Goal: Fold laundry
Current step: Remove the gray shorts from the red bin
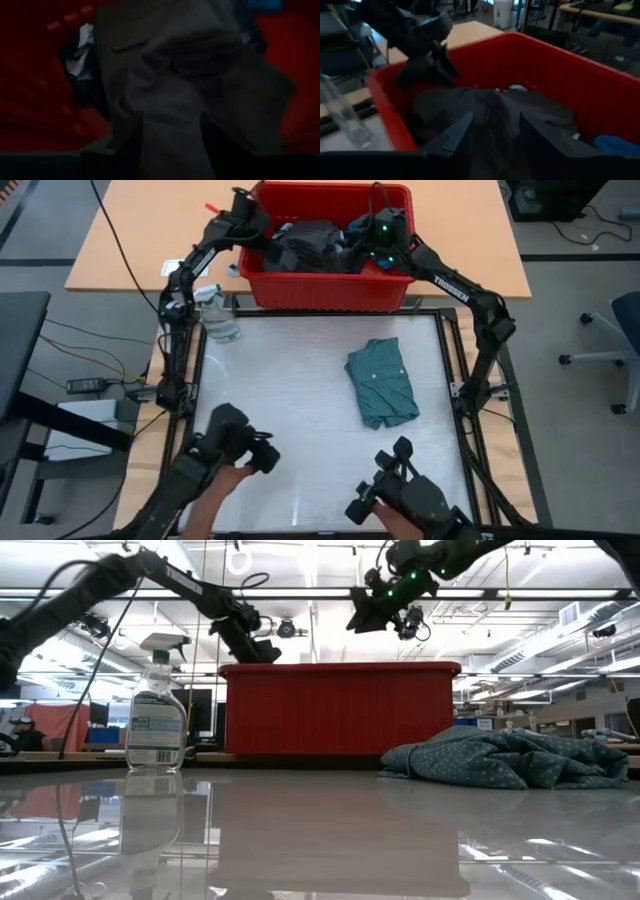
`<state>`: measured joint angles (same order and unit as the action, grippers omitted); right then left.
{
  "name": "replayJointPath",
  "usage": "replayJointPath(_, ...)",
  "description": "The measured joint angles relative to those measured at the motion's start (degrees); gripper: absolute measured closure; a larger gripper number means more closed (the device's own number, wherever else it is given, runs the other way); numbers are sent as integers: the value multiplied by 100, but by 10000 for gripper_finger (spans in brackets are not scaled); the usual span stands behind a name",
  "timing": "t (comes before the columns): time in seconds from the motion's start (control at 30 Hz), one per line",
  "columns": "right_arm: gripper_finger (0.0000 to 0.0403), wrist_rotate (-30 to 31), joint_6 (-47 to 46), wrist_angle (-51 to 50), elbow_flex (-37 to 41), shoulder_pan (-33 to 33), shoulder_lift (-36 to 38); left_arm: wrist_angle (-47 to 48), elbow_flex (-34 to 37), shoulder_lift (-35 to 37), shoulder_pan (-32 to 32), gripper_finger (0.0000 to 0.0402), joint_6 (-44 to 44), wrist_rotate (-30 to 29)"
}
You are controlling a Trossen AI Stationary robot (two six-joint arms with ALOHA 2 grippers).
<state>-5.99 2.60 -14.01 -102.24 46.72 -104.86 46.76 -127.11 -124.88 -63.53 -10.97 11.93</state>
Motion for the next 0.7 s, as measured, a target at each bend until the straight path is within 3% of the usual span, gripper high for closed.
replayJointPath(0.33, 241, -621, 101, 393, 2, 374, -149, 754, -316, -415, 457, 180, -1312, -1167)
replayJointPath(0.7, 241, -1065, -1, 945, 2, 631, -142, 796, -301, -684, 656, 180, -1971, -1208)
